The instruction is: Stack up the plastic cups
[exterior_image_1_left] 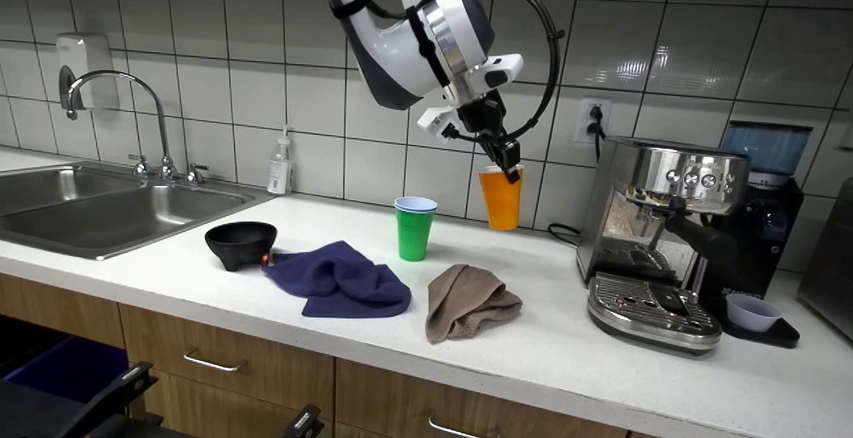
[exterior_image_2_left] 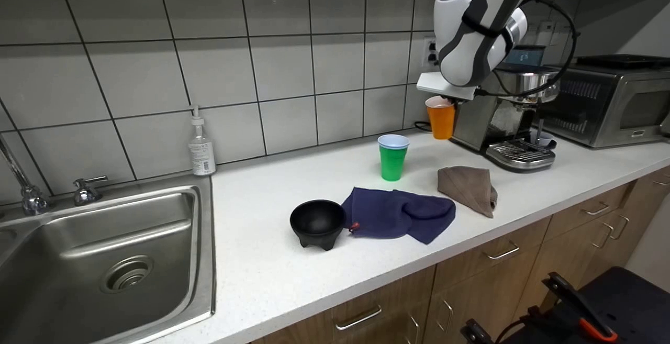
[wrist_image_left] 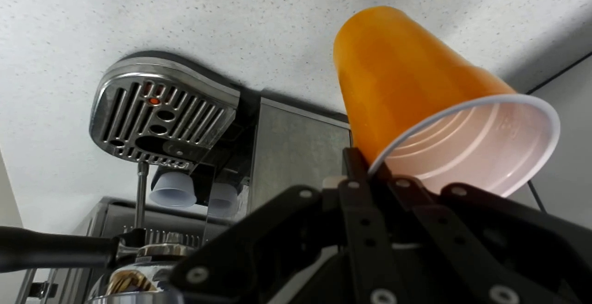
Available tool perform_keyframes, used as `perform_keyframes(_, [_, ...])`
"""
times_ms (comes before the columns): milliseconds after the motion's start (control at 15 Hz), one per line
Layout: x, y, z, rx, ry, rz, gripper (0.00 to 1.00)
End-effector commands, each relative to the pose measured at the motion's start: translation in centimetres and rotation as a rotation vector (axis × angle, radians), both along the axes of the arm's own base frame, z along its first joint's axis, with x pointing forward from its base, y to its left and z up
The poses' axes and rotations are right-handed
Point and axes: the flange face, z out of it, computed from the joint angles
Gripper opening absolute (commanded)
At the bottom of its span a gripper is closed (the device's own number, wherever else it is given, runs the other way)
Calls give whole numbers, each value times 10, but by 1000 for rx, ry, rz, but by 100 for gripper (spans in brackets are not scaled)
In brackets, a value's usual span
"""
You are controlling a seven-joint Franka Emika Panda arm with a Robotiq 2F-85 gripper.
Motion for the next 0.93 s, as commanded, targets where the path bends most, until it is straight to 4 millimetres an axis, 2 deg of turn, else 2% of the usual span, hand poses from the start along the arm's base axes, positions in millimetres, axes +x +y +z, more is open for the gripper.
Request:
perform_keyframes(0, [-12,11,14,21,-41,20,1])
perform_keyframes(867, [-14,36,36,62,-140,108,1])
